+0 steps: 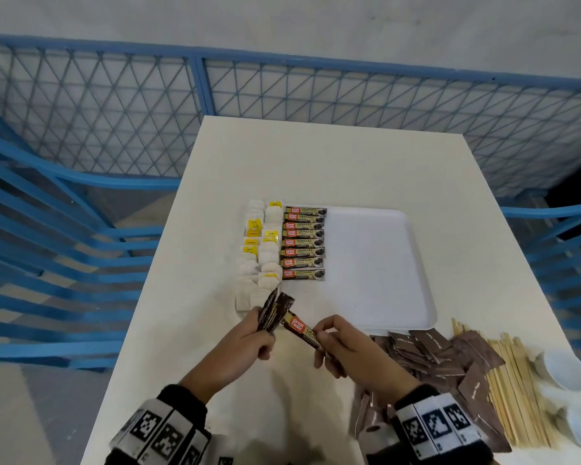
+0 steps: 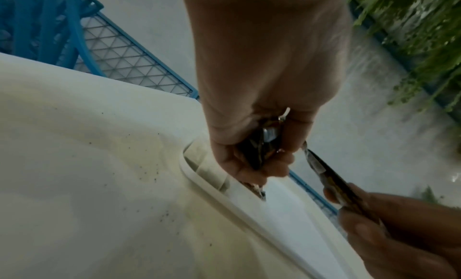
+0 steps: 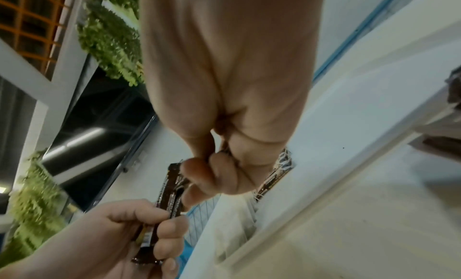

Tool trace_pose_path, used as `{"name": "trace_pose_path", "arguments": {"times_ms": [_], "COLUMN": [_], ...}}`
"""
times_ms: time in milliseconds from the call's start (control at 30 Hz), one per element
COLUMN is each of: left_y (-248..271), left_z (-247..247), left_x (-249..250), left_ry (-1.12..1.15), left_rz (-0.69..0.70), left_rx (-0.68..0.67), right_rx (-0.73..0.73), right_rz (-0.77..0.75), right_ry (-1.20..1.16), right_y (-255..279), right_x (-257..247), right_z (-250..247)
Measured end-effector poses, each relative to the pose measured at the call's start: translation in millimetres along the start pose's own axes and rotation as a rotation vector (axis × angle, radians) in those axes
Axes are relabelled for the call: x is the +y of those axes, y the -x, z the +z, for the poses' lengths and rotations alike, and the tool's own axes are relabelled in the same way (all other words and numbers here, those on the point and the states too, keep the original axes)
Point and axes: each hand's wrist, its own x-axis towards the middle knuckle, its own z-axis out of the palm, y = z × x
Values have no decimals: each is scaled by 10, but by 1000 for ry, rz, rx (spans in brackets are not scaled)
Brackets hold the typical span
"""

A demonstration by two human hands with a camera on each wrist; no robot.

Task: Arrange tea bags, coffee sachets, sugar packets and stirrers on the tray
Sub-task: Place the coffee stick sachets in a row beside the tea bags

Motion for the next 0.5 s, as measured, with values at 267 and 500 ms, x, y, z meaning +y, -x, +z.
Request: {"name": "trace_pose_path", "arguments": {"times_ms": [267, 500], "left_y": [110, 144], "left_z": [-65, 29], "left_x": [108, 115], "left_ry": [108, -91], "left_rz": [105, 160], "left_rx": [-51, 94], "right_rx": [110, 57], "right_rz": [-50, -85], "right_ry": [-38, -184], "right_y": [-49, 13], "right_x": [-10, -66], "right_z": [57, -58]}}
